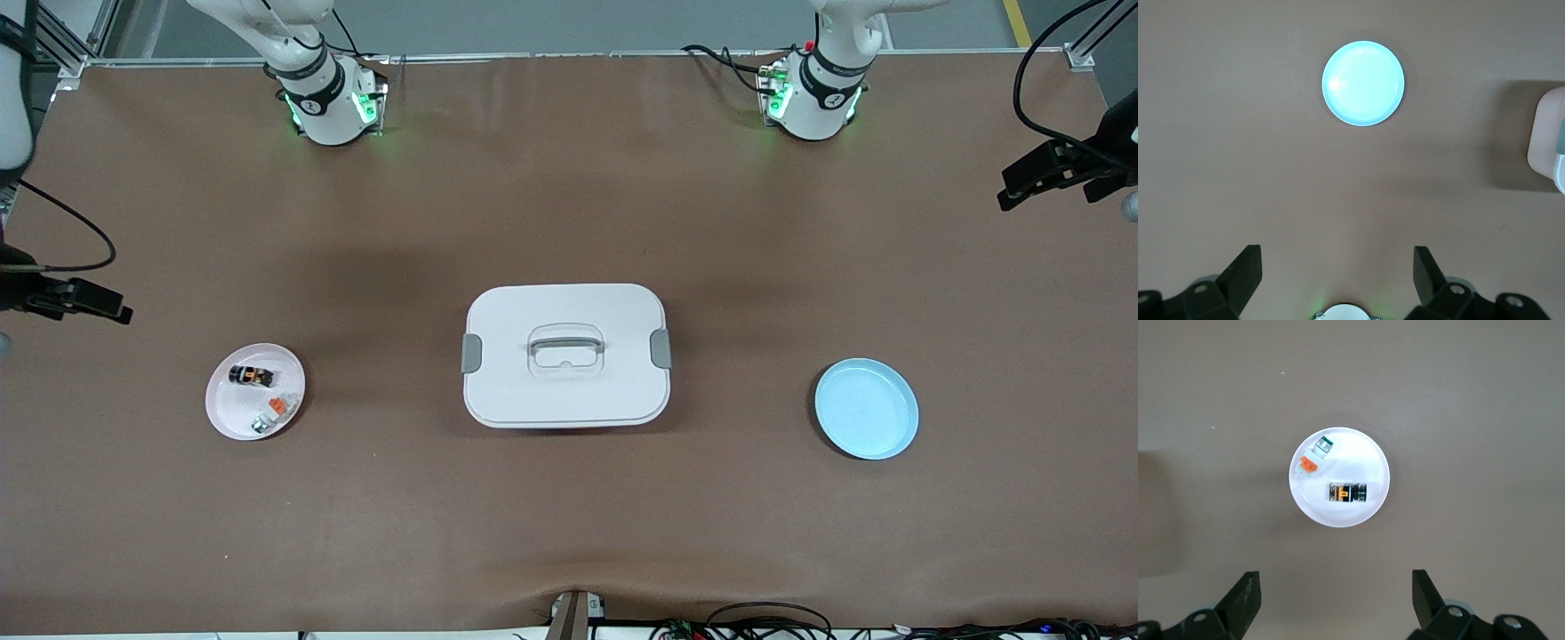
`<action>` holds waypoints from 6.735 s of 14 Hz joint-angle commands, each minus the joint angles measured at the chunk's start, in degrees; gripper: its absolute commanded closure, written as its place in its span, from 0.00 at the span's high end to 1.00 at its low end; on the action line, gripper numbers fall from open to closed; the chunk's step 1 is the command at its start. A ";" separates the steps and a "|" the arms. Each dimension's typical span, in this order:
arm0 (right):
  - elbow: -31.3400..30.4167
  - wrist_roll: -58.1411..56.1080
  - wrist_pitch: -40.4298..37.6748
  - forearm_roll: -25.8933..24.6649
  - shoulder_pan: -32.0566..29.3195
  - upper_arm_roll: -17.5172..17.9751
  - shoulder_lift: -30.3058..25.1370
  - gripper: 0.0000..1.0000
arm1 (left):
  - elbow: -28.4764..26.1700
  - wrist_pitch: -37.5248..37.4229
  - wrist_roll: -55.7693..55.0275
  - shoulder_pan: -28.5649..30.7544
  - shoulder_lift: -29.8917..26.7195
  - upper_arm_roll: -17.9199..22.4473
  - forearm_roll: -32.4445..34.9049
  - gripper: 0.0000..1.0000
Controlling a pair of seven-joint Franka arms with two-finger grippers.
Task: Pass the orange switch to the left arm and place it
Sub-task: 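Reach the right gripper down to the black switch on the white plate, then close the right gripper on the black orange switch, then lift the switch with the right gripper while the left gripper approaches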
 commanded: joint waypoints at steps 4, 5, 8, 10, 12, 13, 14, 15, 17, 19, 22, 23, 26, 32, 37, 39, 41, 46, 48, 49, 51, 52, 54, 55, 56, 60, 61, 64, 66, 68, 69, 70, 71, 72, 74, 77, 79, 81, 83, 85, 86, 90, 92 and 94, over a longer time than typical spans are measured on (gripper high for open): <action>-6.04 -1.76 6.44 2.05 -2.86 0.78 4.77 1.00 | -0.47 0.50 0.66 0.02 -0.29 0.11 -0.75 1.00; -6.39 -1.85 8.45 3.01 -2.95 0.78 5.92 1.00 | -0.65 0.68 0.66 -0.07 -0.29 0.11 -0.66 1.00; -10.51 -2.72 15.39 3.20 -2.78 0.78 6.28 1.00 | -0.65 0.94 0.57 -0.07 -0.29 0.03 -0.75 1.00; -11.05 -5.53 19.26 3.29 -2.78 0.78 8.29 1.00 | -0.65 0.94 0.66 -0.07 -0.29 0.03 -0.75 1.00; -11.05 -5.89 22.69 3.37 -2.78 0.87 10.58 1.00 | -0.65 1.12 0.57 -0.07 -0.29 0.03 -0.66 1.00; -11.05 -5.89 23.75 3.37 -2.69 0.95 11.37 1.00 | -0.65 1.46 0.66 -0.07 -0.20 -0.06 -0.75 1.00; -11.05 -5.89 24.45 3.37 -2.69 0.95 11.99 1.00 | -0.65 1.64 0.66 -0.07 -0.11 -0.06 -0.75 1.00; -11.48 -5.89 25.07 3.37 -2.69 0.95 12.17 1.00 | -0.65 1.73 0.66 -0.07 -0.11 -0.06 -0.75 1.00; -13.76 -5.81 28.31 3.37 -2.60 1.04 12.26 1.00 | -0.65 2.17 0.66 -0.16 0.15 -0.06 -0.75 1.00; -15.70 -5.81 31.56 3.37 -2.42 1.13 12.34 1.00 | -0.65 2.26 0.57 -0.24 0.42 -0.15 -0.75 1.00; -19.38 -5.72 36.92 3.46 -1.81 1.48 12.43 1.00 | -0.65 2.26 0.57 -0.24 0.50 -0.24 -0.75 1.00; -20.35 -5.72 38.94 3.46 -1.72 1.39 12.69 1.00 | -0.65 2.26 0.57 -0.24 0.50 -0.24 -0.75 1.00; -20.71 -5.72 39.67 3.46 -1.98 1.48 14.27 1.00 | -0.82 2.26 0.57 -0.24 0.68 -0.24 -0.66 1.00; -20.45 -5.72 39.75 8.21 -1.81 1.66 17.35 1.00 | -1.09 2.26 0.57 -0.24 0.50 -0.32 -0.75 1.00; -20.10 -5.72 39.93 8.47 -0.93 1.66 19.11 1.00 | -1.18 2.17 0.57 -0.24 0.42 -0.33 -0.75 1.00; -20.10 -5.72 41.07 8.47 -0.75 1.66 19.64 1.00 | -1.26 2.26 0.66 -0.24 0.50 -0.33 -0.66 1.00; -20.10 -5.72 41.07 8.47 -0.67 1.66 19.99 1.00 | -1.61 2.26 0.66 -0.24 0.24 -0.33 -0.66 1.00; -19.75 -5.72 41.07 8.47 -0.67 1.66 20.17 1.00 | -1.61 1.64 0.66 -0.07 -0.55 -0.33 -0.75 1.00; -19.66 -5.72 41.16 8.47 -0.84 1.66 20.17 1.00 | -1.61 1.64 0.66 -0.07 -0.46 -0.33 -0.75 1.00; -19.49 -5.72 41.16 8.47 -0.84 1.66 20.60 1.00 | -1.61 1.73 0.66 -0.07 -0.46 -0.33 -0.75 1.00; -18.96 -5.72 41.16 8.47 -0.84 1.66 20.96 1.00 | -1.53 1.82 0.66 0.02 -0.37 -0.33 -0.75 1.00; -18.87 -5.72 41.16 8.47 -0.84 1.66 21.13 1.00 | -1.53 1.91 0.66 -0.07 -0.37 -0.33 -0.75 1.00; -18.87 -5.72 41.16 8.47 -0.93 1.66 21.22 1.00 | -1.44 2.08 0.57 -0.33 -0.37 -0.33 -0.84 1.00; -18.87 -5.72 41.16 8.47 -0.93 1.66 21.22 1.00 | -1.44 2.26 0.57 -0.51 -0.29 -0.33 -0.84 1.00; -18.78 -5.72 41.16 8.47 -0.93 1.66 21.31 1.00 | -1.44 2.26 0.57 -0.51 -0.29 -0.33 -0.84 1.00; -18.78 -5.72 40.99 8.47 -0.84 1.66 21.31 0.98 | -1.53 2.17 0.57 -0.51 -0.37 -0.41 -0.84 1.00; -18.78 -5.72 40.90 8.47 -0.93 1.66 21.31 0.88 | -1.44 2.17 0.57 -0.51 -0.37 -0.50 -0.84 1.00; -18.78 -5.72 40.90 8.47 -0.93 1.66 21.22 0.39 | -1.44 2.26 0.57 -0.68 -0.11 -0.59 -0.84 1.00; -18.78 -5.81 40.72 8.47 -0.93 1.66 21.22 0.03 | -1.44 2.87 0.57 -0.68 0.06 -1.20 -0.84 1.00; -18.87 -8.43 40.28 8.47 -0.84 1.66 21.14 0.00 | -1.44 3.40 0.57 -0.77 0.68 -1.38 -0.84 1.00; -18.78 -8.96 40.28 8.47 -0.93 1.66 21.13 0.00 | -1.44 3.84 0.57 -0.77 0.68 -1.38 -0.84 1.00; -18.78 -8.88 40.11 8.47 -0.76 1.66 20.79 0.00 | -1.35 4.10 0.57 -0.77 0.77 -1.64 -0.84 1.00; -18.43 -8.97 38.98 8.47 -0.84 1.66 20.35 0.00 | -1.35 4.45 0.57 -0.77 0.77 -1.73 -0.84 1.00; -17.21 -8.88 36.35 8.47 -0.84 1.66 20.08 0.00 | -1.44 4.63 0.57 -0.77 0.86 -1.73 -0.84 1.00; -13.96 -8.01 28.46 8.47 -1.02 1.57 19.12 0.00 | -1.44 4.63 0.57 -0.77 0.86 -1.73 -0.84 1.00; -10.18 -1.97 18.95 8.47 -0.85 1.48 16.58 0.00 | -1.44 4.63 0.57 -0.68 0.77 -1.73 -0.84 1.00; -9.29 6.46 13.94 8.38 1.25 1.74 13.77 0.00 | -1.44 4.63 0.57 -0.60 0.59 -1.73 -0.84 1.00; -8.94 16.72 9.72 8.47 5.03 1.74 10.60 0.00 | -1.44 4.54 0.57 -0.60 0.59 -1.73 -0.84 1.00; -8.15 25.96 6.46 8.47 9.59 1.74 8.05 0.00 | -1.53 4.46 0.57 -0.60 0.50 -1.73 -0.84 1.00; -5.26 35.46 2.51 8.56 13.46 1.92 7.07 0.00 | -1.61 4.46 0.57 -0.51 0.59 -1.73 -0.84 1.00; -3.42 39.68 0.84 9.34 15.31 1.92 6.99 0.00 | -1.53 4.54 0.57 -0.51 0.59 -1.73 -0.84 1.00; 0.46 52.69 -1.20 12.69 19.89 2.27 6.72 0.00 | -1.61 4.46 0.57 -0.60 0.59 -1.73 -0.84 1.00; 1.95 60.34 -1.20 12.78 22.61 2.36 6.37 0.00 | -1.70 4.28 0.57 -0.51 0.42 -1.73 -0.84 1.00; 2.66 65.79 -1.20 13.82 24.73 2.36 6.28 0.00 | -1.70 4.11 0.57 -0.51 0.24 -1.73 -0.84 1.00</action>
